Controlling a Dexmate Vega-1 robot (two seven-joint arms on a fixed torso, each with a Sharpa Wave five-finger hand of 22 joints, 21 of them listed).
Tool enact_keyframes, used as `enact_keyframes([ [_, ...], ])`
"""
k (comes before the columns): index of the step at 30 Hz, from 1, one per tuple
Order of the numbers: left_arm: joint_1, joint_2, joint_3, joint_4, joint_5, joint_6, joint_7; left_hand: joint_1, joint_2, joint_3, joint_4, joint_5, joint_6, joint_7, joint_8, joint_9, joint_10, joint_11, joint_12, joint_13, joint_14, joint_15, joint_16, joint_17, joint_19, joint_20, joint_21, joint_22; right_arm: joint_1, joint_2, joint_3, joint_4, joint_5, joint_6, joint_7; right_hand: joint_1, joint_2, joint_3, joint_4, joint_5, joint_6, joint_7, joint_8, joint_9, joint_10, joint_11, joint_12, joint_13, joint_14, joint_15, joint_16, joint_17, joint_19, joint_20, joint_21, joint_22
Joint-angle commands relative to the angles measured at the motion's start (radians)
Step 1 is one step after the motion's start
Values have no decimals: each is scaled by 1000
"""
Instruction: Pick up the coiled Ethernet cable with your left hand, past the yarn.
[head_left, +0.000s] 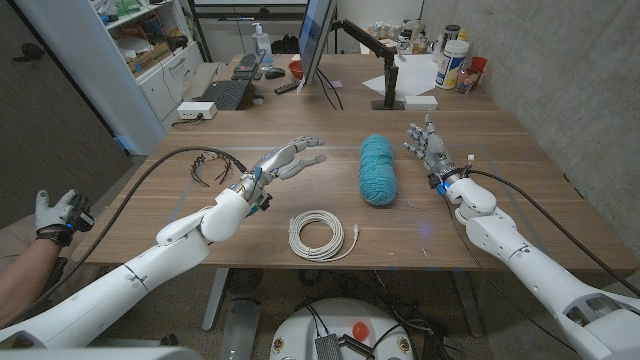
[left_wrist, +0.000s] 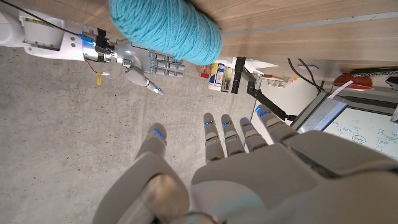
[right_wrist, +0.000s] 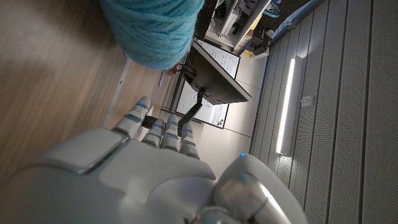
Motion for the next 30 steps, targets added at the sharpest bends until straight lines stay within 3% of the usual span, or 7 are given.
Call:
enact_keyframes([
  [1, 12, 10, -12, -27, 15, -2, -1, 15, 2, 3, -5, 10, 5, -6, 3, 6, 10, -3, 7, 5, 7, -59, 4, 2, 12, 5, 0, 0, 1, 1, -1, 3, -2, 2, 0, -2, 25, -6, -1, 6, -5, -2, 9, 3, -5, -2, 3, 0, -8, 1, 10, -1, -6, -2, 6, 3],
  [6, 22, 25, -19, -55, 44, 28, -7, 38, -6, 8, -17, 14, -9, -13, -1, 7, 14, -11, 8, 5, 16, -57, 6, 2, 19, 7, 0, 0, 1, 1, -1, 2, -2, 0, -1, -1, 25, -7, -1, 6, -6, -2, 9, 3, -5, -5, 3, 0, -9, 0, 10, -1, -6, -3, 6, 3],
  [10, 23, 33, -19, -70, 59, 43, -17, 110, -26, 24, -32, 27, -10, -8, 6, 10, 36, -18, 13, 8, 45, -58, 10, 3, 64, 1, 10, -1, 0, 0, -1, -1, -1, -4, -2, -1, 25, -7, -1, 6, -6, -2, 9, 3, -6, -5, 3, 0, -10, 1, 10, -1, -7, -2, 6, 3],
  [16, 26, 45, -17, -98, 89, 74, -33, 149, -40, 31, -33, 33, -14, -3, 7, 11, 42, -24, 13, 9, 50, -58, 8, 4, 76, -4, 9, -1, 1, 0, -1, 3, -3, 2, 0, -1, 25, -8, -1, 6, -6, -2, 9, 3, -6, -2, 4, 0, -11, 0, 10, -1, -7, -3, 6, 3],
  [21, 30, 61, -17, -128, 106, 104, -60, 256, -97, 36, -31, 50, -83, -9, -5, 13, 5, -28, -4, 13, 19, -46, -4, 5, 51, 5, -8, 0, 1, 0, -1, 0, -2, -4, -4, -1, 25, -8, -1, 6, -7, -2, 9, 3, -7, -5, 3, 0, -12, 2, 10, -2, -8, -3, 6, 3],
  [24, 30, 67, -15, -138, 110, 110, -73, 317, -131, 30, -23, 59, -178, -9, -21, 13, -33, -26, -17, 15, -3, -30, -4, 6, 30, 13, -10, 1, 1, 0, -1, 1, -3, -2, -3, -1, 26, -8, -1, 7, -7, -1, 9, 3, -9, -3, 3, 0, -12, 2, 10, -2, -8, -2, 6, 3],
  [30, 23, 71, 0, -153, 141, 123, -91, 336, -137, 26, -19, 62, -230, 1, -26, 13, -56, -17, -22, 16, -11, -21, -4, 6, 23, 21, -11, 1, 1, 0, -1, 2, -3, 0, -2, -1, 26, -9, -1, 7, -8, 0, 9, 3, -9, -2, 3, 0, -13, 1, 11, -2, -8, -2, 7, 3],
])
